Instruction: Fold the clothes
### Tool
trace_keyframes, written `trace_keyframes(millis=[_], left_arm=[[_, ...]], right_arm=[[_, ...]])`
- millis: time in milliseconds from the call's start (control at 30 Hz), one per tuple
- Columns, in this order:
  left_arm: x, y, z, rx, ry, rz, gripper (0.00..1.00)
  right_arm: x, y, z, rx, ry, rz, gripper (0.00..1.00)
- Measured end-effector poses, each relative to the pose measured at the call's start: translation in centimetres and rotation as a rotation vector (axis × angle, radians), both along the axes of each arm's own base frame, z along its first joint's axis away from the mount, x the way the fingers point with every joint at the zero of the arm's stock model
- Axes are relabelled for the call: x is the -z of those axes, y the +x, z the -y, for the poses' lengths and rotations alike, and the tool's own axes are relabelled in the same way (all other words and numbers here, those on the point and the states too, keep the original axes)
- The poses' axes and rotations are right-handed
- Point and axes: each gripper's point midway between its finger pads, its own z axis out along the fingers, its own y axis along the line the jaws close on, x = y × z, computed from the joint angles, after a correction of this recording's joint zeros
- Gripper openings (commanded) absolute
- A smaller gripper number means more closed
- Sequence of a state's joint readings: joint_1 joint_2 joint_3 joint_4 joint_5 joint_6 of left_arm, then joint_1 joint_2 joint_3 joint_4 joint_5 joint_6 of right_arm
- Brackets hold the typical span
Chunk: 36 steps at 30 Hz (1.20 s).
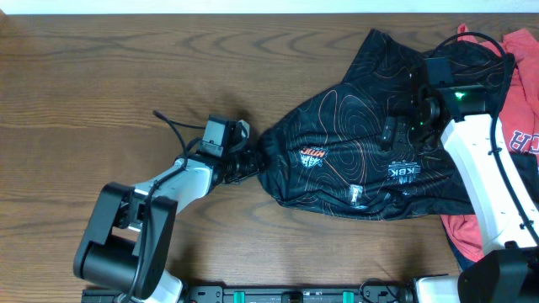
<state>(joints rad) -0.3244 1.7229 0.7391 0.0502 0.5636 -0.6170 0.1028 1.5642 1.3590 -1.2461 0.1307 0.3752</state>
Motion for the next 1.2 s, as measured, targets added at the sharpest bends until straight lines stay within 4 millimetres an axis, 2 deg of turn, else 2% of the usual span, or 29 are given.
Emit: trace_keyframes(millis=[100, 200, 300, 433, 467, 533, 600, 633, 700, 833, 900, 1000, 1200], left_arm=[[-0.9, 1.5, -0.7, -0.029, -0.011, 0.054, 0.06], [-2.1, 3.3, -3.8, -0.099, 0.005, 0.109, 0.06], [-4.7, 6.3, -8.6, -0.208, 0.032, 0.208, 0.06], [-10.4, 10.8, -17.7, -0.424, 0.097, 0.381, 0.08], [-12.0, 11.7, -20.2, -0.478, 0.119, 0.421, 0.34], [-14.4, 12.7, -24.1, -0.56, 0.149, 0.466, 0.98], [-15.6, 12.6, -26.1, -0.599, 0.153, 0.462, 0.98], [-15.5, 12.2, -26.2, -0.599, 0.147, 0.439, 0.98], [-14.1, 10.5, -25.2, -0.575, 0.114, 0.326, 0.98], [-9.2, 3.6, -20.5, -0.487, 0.044, -0.072, 0.98], [-7.8, -0.1, -17.9, -0.427, 0.029, -0.246, 0.98], [-6.8, -4.1, -14.2, -0.321, 0.028, -0.41, 0.98], [-4.4, -8.3, -8.6, -0.169, 0.063, -0.514, 0.98]], right_arm=[[0.0, -0.1, 0.0, 0.0, -0.001, -0.006, 0.99], [0.0, -0.2, 0.0, 0.0, -0.001, -0.007, 0.99], [0.0, -0.3, 0.1, 0.0, -0.003, -0.011, 0.99], [0.0, -0.4, 0.1, 0.0, -0.004, -0.017, 0.99], [0.0, -0.4, 0.1, 0.0, -0.004, -0.018, 0.99], [0.0, -0.4, 0.1, 0.0, -0.004, -0.017, 0.99], [0.0, -0.4, 0.1, 0.0, -0.004, -0.017, 0.99], [0.0, -0.4, 0.1, 0.0, -0.004, -0.018, 0.99], [0.0, -0.4, 0.1, 0.0, -0.004, -0.018, 0.99], [0.0, -0.4, 0.1, -0.001, -0.004, -0.019, 0.99], [0.0, -0.4, 0.1, -0.003, -0.005, -0.018, 0.99], [0.0, -0.4, 0.1, -0.004, -0.005, -0.015, 0.99], [0.0, -0.3, 0.1, -0.004, -0.004, -0.011, 0.99]])
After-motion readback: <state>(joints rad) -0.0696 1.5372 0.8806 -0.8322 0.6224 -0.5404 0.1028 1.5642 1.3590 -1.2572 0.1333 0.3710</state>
